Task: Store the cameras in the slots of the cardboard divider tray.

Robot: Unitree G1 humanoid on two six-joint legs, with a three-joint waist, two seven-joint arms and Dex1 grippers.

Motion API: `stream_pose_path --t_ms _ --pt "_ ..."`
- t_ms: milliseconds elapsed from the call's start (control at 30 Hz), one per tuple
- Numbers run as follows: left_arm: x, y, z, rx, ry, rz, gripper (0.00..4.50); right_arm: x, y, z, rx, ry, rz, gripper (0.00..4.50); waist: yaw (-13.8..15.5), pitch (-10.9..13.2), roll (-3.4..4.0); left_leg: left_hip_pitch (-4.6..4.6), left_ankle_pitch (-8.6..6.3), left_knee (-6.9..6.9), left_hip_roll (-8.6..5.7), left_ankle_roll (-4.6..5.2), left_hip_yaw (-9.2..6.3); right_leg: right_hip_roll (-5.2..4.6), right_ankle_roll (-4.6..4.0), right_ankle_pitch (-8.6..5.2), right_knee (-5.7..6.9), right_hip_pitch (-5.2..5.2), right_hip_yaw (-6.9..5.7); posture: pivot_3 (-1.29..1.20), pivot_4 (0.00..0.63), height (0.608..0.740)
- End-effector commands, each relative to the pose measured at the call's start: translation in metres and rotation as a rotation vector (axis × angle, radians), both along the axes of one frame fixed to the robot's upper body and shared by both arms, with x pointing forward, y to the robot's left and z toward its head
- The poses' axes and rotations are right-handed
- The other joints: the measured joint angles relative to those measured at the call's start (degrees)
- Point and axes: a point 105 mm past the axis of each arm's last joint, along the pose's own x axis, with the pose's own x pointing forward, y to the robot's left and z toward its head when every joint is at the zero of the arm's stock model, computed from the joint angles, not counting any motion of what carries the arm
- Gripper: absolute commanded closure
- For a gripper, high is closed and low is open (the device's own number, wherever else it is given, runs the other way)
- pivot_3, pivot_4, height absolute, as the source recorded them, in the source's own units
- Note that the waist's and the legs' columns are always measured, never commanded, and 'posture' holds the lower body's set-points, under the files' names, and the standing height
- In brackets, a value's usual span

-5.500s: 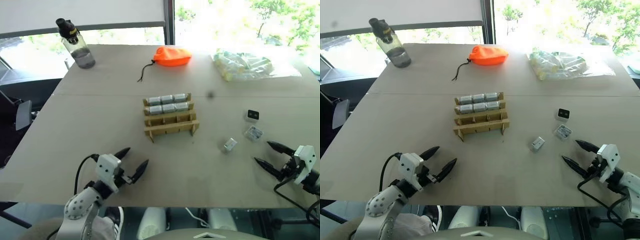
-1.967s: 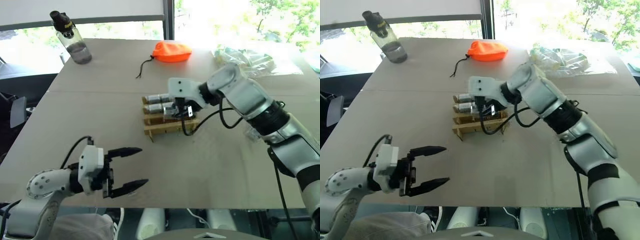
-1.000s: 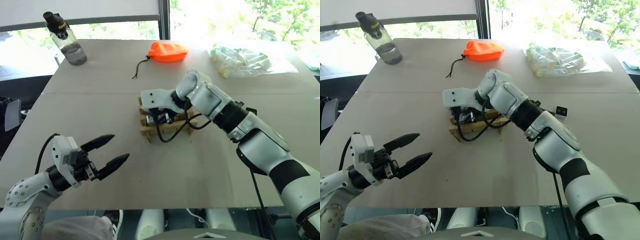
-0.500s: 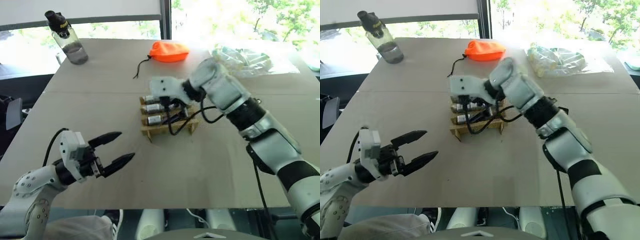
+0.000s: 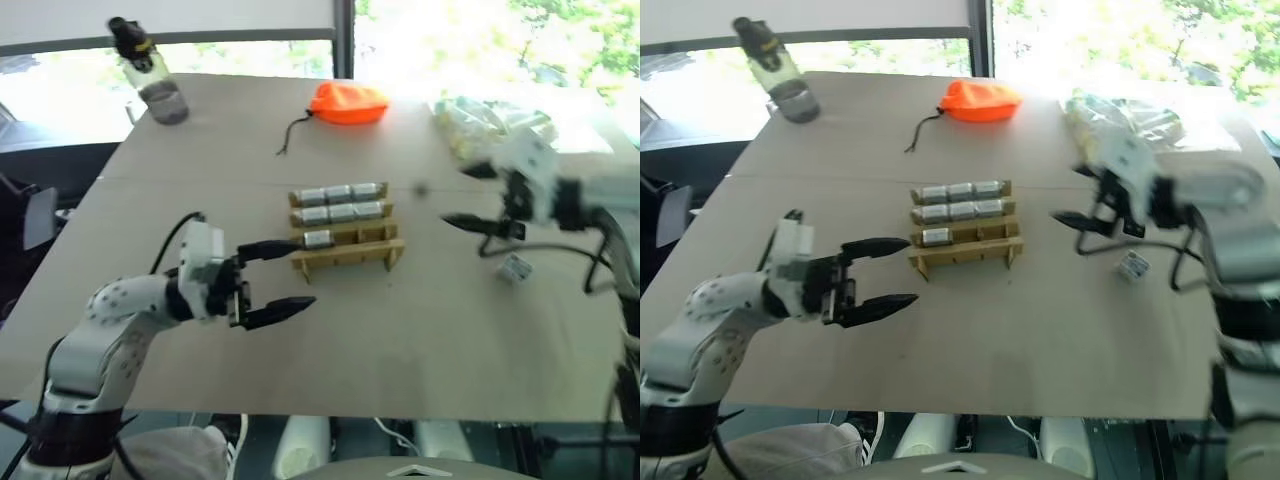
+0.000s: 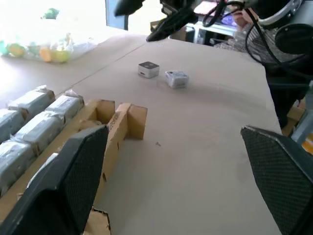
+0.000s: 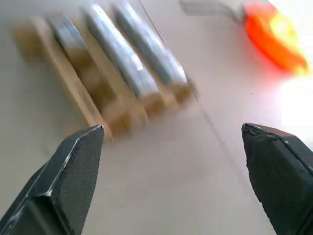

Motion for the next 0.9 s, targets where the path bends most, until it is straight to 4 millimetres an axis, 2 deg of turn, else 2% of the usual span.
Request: stream_pose_path --t_ms 33,133,200,333,600,733,867,900 --pt "0.003 -0.010 0.006 0.013 -0.020 -0.093 0.00 -0.008 -0.036 -0.004 -0.004 -0.065 -0.147 0.04 -0.8 0.1 0.12 0.05 0.01 0.02 -0.07 0.01 0.17 -0.04 0.01 0.01 0.12 -0.07 0.17 0.00 0.150 0.726" --pt "0.008 -0.014 0.008 0.029 -0.028 -0.134 0.00 -0.016 -0.056 -0.024 0.023 -0.006 -0.206 0.04 -1.4 0.1 0.10 0.50 0.02 -0.06 -0.02 -0.01 0.30 0.02 0.03 0.00 0.20 0.10 0.48 0.00 0.150 0.726" --pt "0.012 -0.016 0.010 0.036 -0.036 -0.154 0.00 -0.019 -0.062 -0.033 0.029 0.024 -0.224 0.04 -1.7 0.2 0.09 0.79 0.02 -0.13 0.03 -0.02 0.39 0.09 0.06 -0.04 0.16 0.41 0.48 0.00 0.150 0.726" --pt "0.015 -0.020 0.011 0.040 -0.046 -0.173 0.00 -0.021 -0.060 -0.046 0.067 0.067 -0.219 0.04 -2.0 0.2 0.06 0.80 0.02 -0.13 0.04 -0.02 0.16 0.12 0.06 -0.03 0.17 0.40 0.60 0.00 0.150 0.726" --pt "0.011 -0.020 0.005 0.052 -0.037 -0.168 0.00 -0.010 -0.059 -0.068 0.085 0.130 -0.208 0.04 -1.7 0.2 -0.01 0.75 0.02 -0.12 0.02 -0.02 0.12 0.08 0.06 -0.03 0.14 0.38 0.57 0.00 0.150 0.726" --pt "0.011 -0.018 0.005 0.054 -0.042 -0.146 0.00 -0.009 -0.066 -0.080 0.044 0.165 -0.223 0.04 -1.5 0.2 -0.02 0.74 0.02 -0.11 0.03 -0.02 0.09 0.07 0.06 -0.03 0.14 0.39 0.55 0.00 0.150 0.726" --pt "0.010 -0.018 0.003 0.057 -0.047 -0.129 0.00 -0.006 -0.068 -0.080 0.058 0.156 -0.227 0.04 -1.5 0.2 -0.02 0.75 0.02 -0.11 0.03 -0.02 0.09 0.06 0.06 -0.03 0.14 0.39 0.56 0.00 0.150 0.726" --pt "0.010 -0.018 0.003 0.056 -0.047 -0.122 0.00 -0.006 -0.068 -0.079 0.064 0.149 -0.222 0.27 -1.5 0.2 -0.02 0.75 0.02 -0.10 0.04 -0.02 0.09 0.06 0.06 -0.04 0.15 0.39 0.56 0.00 0.150 0.726"
